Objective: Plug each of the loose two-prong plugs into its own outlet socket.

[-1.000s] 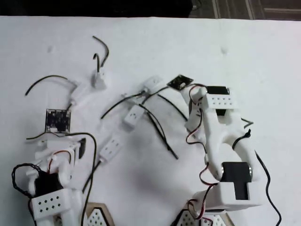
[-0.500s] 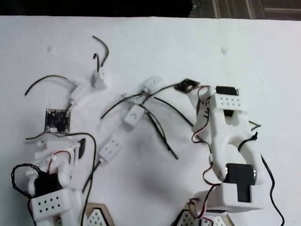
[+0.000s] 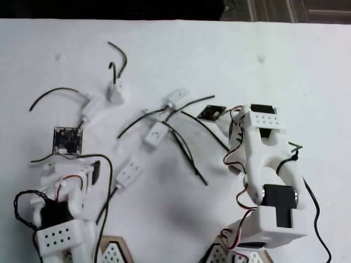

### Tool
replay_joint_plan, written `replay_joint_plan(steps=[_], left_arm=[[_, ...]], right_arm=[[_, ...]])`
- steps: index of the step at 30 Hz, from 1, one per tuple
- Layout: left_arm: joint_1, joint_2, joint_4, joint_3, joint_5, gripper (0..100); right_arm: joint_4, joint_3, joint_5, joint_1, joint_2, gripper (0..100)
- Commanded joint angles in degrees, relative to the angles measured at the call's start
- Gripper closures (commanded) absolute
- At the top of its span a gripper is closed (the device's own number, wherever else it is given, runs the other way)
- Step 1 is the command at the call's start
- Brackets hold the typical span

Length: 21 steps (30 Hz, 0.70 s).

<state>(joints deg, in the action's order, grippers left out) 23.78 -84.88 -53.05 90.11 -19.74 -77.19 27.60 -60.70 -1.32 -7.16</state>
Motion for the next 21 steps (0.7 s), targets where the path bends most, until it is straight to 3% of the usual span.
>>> replay_joint_plan(steps=[1,6,16,21], left_arm=[[-0.04,-0.57,0.09,-0.26,0.18,71],[-0.04,-0.57,0.0,-0.26,0.18,71],[-0.04,-0.57,0.0,-0.35,0.18,71],[-0.04,-1.27,-0.09,-0.26,0.18,71]], right_arm=[[4.35,0.62,-0.62,-1.1,-3.91,86.1],[12.26,-0.44,-0.79,-3.21,-7.08,91.0],[3.56,-5.89,-0.44,-3.74,-7.52,85.7],[3.65,-5.71,-0.44,-3.56,-7.69,90.1]])
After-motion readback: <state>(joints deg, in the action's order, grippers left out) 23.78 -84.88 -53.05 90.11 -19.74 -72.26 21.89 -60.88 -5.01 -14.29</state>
